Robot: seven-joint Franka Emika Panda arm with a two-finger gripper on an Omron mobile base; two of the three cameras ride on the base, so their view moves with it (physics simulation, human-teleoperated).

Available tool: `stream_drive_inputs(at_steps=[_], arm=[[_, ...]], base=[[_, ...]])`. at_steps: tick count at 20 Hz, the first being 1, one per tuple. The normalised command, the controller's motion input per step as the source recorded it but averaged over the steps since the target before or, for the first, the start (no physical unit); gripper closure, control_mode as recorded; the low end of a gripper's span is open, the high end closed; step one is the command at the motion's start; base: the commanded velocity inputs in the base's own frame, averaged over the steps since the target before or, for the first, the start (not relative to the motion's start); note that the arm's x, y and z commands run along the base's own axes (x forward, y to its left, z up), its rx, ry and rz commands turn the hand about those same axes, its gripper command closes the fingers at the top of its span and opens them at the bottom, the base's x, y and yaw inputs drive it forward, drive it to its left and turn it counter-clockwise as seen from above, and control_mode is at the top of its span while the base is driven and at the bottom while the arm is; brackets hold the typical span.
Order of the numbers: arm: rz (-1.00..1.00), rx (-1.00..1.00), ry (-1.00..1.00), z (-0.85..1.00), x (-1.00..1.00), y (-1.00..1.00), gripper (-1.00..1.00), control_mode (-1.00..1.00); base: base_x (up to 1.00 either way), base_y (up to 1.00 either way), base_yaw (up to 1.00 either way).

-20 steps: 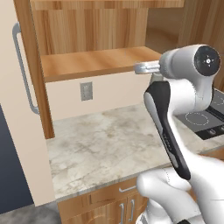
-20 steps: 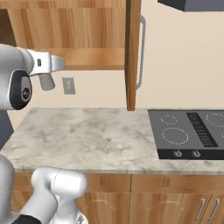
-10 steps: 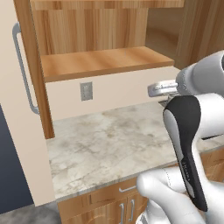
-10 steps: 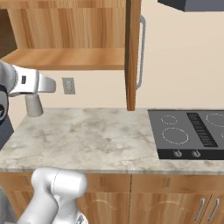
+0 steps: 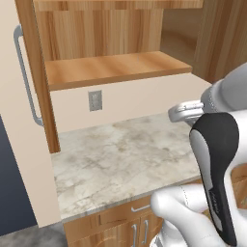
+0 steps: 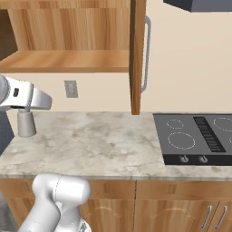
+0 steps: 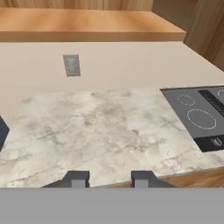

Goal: Move the syrup bottle and shaker from the cabinet to the dining counter.

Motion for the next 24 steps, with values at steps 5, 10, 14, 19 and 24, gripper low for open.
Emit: stream_drive_inputs(at_steps=[5,10,14,19,24], arm=[[0.01,0.0,-0.01,-0.1,-0.15,-0.05,1.0,-1.0],[0.06,0.0,0.0,-0.04,-0.05,0.0,1.0,-1.0],[0.06,0.0,0.0,0.0,-0.25,-0.02,1.0,-1.0],[0.0,0.0,0.0,0.0,0.0,0.0,1.0,1.0],[0.0,0.0,0.0,0.0,0.0,0.0,1.0,1.0]], base=[[0.0,0.0,0.0],[0.0,0.0,0.0],[0.0,0.0,0.0],[-0.97,0.01,0.16],[-0.55,0.19,0.23]])
